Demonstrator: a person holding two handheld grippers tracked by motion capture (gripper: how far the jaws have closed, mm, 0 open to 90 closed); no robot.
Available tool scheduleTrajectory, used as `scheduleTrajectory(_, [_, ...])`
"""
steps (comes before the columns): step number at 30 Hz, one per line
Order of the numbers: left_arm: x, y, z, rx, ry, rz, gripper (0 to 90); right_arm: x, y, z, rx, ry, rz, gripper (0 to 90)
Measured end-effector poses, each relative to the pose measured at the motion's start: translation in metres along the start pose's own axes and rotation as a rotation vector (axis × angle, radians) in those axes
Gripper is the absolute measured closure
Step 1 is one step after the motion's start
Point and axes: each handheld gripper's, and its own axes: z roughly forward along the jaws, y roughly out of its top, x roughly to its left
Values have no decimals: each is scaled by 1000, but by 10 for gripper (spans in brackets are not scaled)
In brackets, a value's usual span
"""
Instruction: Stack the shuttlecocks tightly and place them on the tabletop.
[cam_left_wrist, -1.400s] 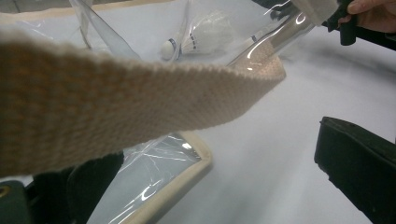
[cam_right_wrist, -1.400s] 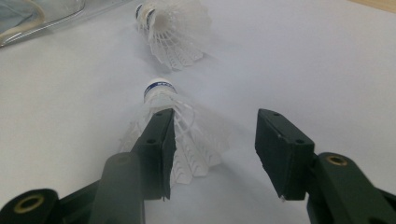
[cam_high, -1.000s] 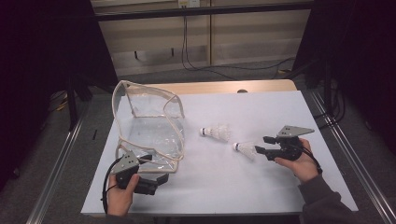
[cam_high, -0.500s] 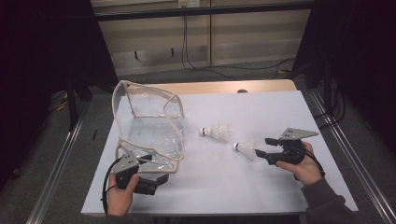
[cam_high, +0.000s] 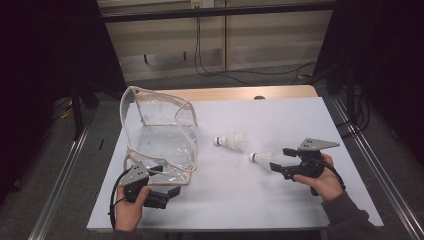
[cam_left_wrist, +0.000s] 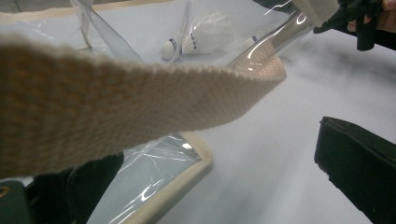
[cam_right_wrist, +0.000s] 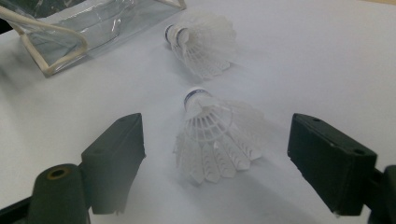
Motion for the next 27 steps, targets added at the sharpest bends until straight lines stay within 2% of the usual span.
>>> scheduleTrajectory(5, [0, 0, 0, -9, -4, -3, 12, 5, 0, 3, 5, 19, -1, 158])
scheduleTrajectory(27, [0, 0, 0, -10, -3, -4, 12, 11, -2, 12, 31, 34, 26, 68])
